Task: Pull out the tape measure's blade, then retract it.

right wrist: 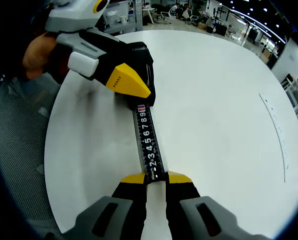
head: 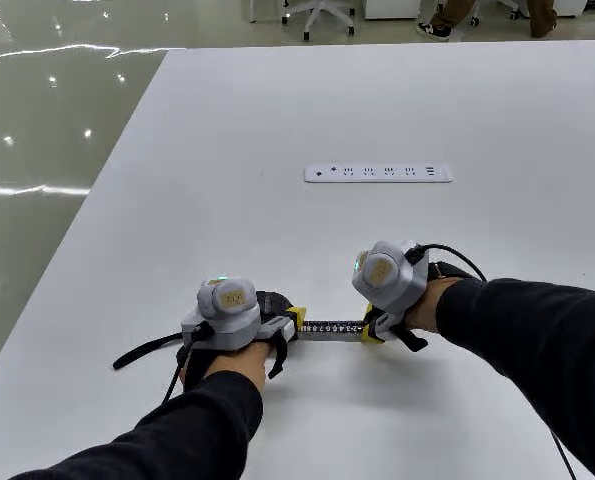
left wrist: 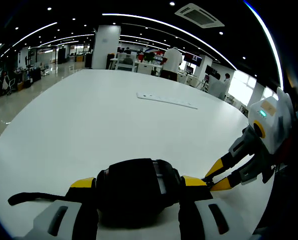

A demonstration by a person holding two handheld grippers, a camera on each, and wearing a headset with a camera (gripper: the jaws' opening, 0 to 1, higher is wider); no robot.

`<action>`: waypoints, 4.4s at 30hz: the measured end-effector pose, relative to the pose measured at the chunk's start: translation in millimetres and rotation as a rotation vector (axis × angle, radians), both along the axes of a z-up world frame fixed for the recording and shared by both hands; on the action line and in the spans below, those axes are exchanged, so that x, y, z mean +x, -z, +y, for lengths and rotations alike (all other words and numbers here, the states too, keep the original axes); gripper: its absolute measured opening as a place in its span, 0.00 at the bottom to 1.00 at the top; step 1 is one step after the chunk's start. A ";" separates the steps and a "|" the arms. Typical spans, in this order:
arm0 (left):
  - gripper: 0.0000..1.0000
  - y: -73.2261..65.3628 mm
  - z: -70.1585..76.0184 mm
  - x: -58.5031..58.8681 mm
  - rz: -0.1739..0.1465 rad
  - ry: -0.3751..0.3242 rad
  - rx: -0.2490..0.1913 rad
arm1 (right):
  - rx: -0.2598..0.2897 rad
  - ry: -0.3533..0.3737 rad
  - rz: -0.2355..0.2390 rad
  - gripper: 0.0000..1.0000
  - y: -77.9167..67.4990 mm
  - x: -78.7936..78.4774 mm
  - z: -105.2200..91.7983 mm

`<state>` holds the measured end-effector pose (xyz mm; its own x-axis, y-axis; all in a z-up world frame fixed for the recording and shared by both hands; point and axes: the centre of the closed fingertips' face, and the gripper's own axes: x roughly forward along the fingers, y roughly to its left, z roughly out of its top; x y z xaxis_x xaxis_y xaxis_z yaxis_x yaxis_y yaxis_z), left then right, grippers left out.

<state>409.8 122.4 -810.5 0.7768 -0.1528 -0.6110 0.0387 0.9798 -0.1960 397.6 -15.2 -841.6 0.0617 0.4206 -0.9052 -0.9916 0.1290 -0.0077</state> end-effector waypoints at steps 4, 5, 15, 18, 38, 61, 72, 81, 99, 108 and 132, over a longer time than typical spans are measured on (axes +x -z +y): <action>0.61 0.2 -0.1 0.4 0.000 0.000 -0.002 | 0.007 -0.004 -0.003 0.09 1.5 1.2 5.7; 0.61 0.2 -0.1 0.4 0.001 0.000 -0.002 | 0.005 -0.003 -0.001 0.09 1.1 1.4 6.8; 0.62 0.9 0.6 1.5 0.000 0.001 -0.007 | 0.022 -0.032 -0.013 0.09 4.2 2.8 21.0; 0.62 1.4 0.0 1.9 0.003 0.000 -0.009 | 0.015 -0.038 -0.007 0.09 5.1 4.0 24.4; 0.62 2.6 -0.2 3.2 0.007 -0.005 -0.025 | 0.079 -0.021 0.002 0.09 3.2 4.6 49.1; 0.61 0.7 2.7 1.9 0.001 -0.007 -0.065 | 0.131 -0.036 -0.017 0.08 1.6 1.1 64.1; 0.61 1.2 2.6 0.6 0.016 0.008 -0.090 | 0.136 -0.037 0.005 0.08 2.6 0.1 79.8; 0.61 1.3 2.0 0.5 0.018 0.021 -0.093 | 0.148 -0.073 0.000 0.11 0.7 -3.7 92.2; 0.61 2.1 1.9 1.0 0.024 0.020 -0.105 | 0.172 -0.009 0.007 0.09 1.1 -5.0 88.6; 0.63 1.6 1.3 1.5 0.020 0.001 -0.124 | 0.181 0.013 0.010 0.10 0.9 -5.7 91.3; 1.00 -29.0 62.1 -70.2 -0.151 0.583 0.110 | 0.278 0.261 -0.247 0.60 -45.4 -47.2 -39.4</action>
<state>339.6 184.5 -781.5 0.6632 -0.5215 -0.5368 0.5944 0.8028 -0.0456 350.4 -54.6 -796.2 0.3980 0.5875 -0.7046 -0.8984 0.4051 -0.1697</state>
